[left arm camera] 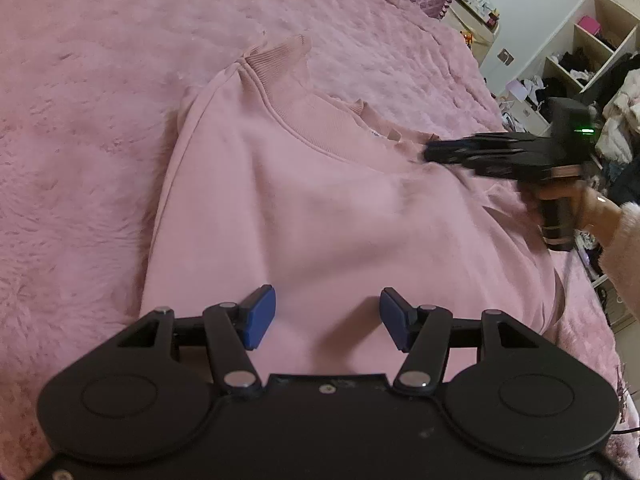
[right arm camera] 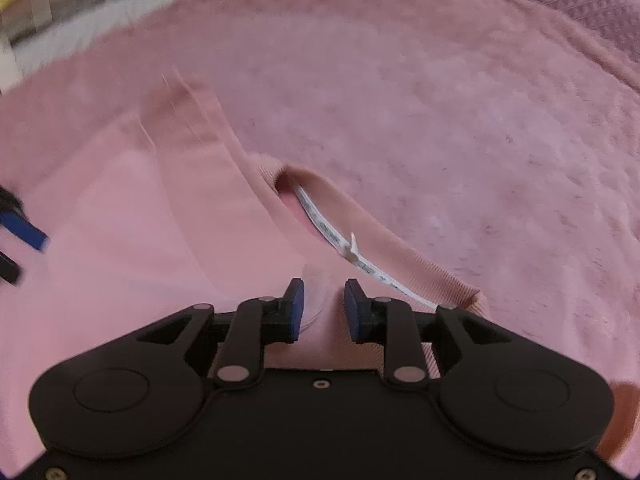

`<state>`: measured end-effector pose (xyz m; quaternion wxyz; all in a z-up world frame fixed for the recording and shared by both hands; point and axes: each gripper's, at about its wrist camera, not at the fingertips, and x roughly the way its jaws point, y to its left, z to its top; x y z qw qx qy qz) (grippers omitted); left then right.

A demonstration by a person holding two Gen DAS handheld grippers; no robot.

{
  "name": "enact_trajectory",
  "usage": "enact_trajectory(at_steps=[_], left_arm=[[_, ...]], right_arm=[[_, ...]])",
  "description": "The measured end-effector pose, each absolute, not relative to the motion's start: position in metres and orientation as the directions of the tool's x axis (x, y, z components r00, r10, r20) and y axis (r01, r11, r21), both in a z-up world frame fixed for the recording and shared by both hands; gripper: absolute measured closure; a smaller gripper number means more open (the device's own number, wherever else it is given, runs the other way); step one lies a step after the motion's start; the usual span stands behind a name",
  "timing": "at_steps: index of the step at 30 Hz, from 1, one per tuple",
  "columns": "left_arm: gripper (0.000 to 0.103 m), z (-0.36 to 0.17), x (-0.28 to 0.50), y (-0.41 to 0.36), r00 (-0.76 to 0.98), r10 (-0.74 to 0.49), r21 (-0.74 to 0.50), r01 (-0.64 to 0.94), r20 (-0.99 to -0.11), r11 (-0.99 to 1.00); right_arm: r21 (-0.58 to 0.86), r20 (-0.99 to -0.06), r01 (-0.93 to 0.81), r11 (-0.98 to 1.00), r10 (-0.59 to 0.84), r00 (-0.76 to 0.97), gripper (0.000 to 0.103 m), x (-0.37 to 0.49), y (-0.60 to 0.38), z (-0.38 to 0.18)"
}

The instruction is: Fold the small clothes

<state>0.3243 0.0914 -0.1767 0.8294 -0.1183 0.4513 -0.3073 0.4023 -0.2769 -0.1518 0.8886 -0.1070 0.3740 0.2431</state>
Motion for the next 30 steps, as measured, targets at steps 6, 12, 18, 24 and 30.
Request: enact_trajectory(at_steps=[6,12,18,24,30], left_arm=[[0.042,-0.161,0.31,0.096,0.453,-0.604,-0.455,0.401,-0.656,0.795],[0.042,-0.162,0.298,0.101,0.46,-0.58,-0.438,0.385,-0.672,0.813],[0.041,-0.167,0.3,0.101,0.465,-0.565,-0.449,0.344,-0.681,0.825],[0.041,-0.166,0.302,0.104,0.464,-0.559,-0.472,0.301,-0.687,0.829],[0.041,-0.168,0.303,0.115,0.449,-0.58,-0.497,0.301,-0.679,0.814]], right_arm=[[0.103,-0.551,-0.39,0.915,0.379,0.743,0.052,0.292,-0.368,-0.094],[0.025,-0.596,-0.171,0.985,0.152,0.789,0.049,0.201,-0.437,-0.104],[0.189,-0.663,-0.064,0.98,0.176,0.728,0.049,0.175,-0.464,-0.146],[0.296,-0.661,-0.067,0.953,0.254,0.706,0.093,0.176,-0.455,-0.161],[0.302,-0.635,-0.027,0.953,0.222,0.74,0.094,0.143,-0.468,-0.151]])
